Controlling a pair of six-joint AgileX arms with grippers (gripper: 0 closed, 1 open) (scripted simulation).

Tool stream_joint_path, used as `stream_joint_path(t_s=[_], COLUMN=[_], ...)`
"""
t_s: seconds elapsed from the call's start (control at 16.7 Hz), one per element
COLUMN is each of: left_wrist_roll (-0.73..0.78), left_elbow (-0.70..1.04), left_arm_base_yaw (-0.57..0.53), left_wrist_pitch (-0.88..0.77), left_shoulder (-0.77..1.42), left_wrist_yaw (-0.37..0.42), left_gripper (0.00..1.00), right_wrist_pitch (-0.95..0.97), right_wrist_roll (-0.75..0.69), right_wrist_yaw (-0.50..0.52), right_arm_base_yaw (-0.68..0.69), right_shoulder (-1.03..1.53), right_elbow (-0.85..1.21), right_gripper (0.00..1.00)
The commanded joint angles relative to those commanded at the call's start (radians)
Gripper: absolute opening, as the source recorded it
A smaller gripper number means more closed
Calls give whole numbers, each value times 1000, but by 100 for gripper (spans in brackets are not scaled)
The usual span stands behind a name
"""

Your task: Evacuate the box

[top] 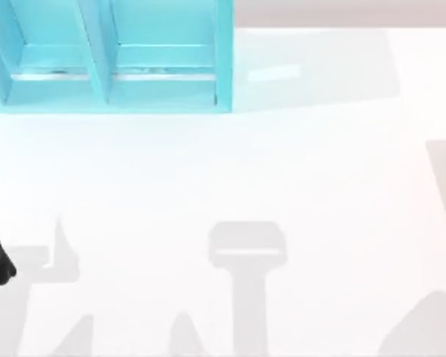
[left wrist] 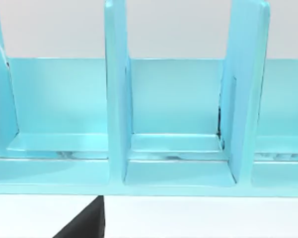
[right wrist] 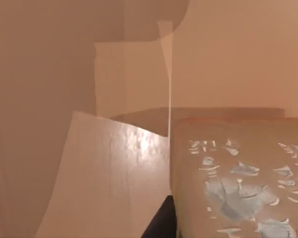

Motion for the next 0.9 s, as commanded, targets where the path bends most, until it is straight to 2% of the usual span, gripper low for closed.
stream_joint_path(t_s=[0.54,0.9], left_wrist_roll=[0,0], left_elbow=[0,0], left_arm_base_yaw=[0,0], left_wrist_pitch=[0,0], left_shoulder=[0,0], left_wrist_yaw=[0,0], left_gripper=[100,100], right_wrist_pitch=[-426,-478], right_wrist_roll=[-7,-4], right_wrist_yaw=[0,-1], right_arm_base_yaw=[-4,-1], right_shoulder=[-87,-102], right_elbow=[325,369], right_gripper=[0,0])
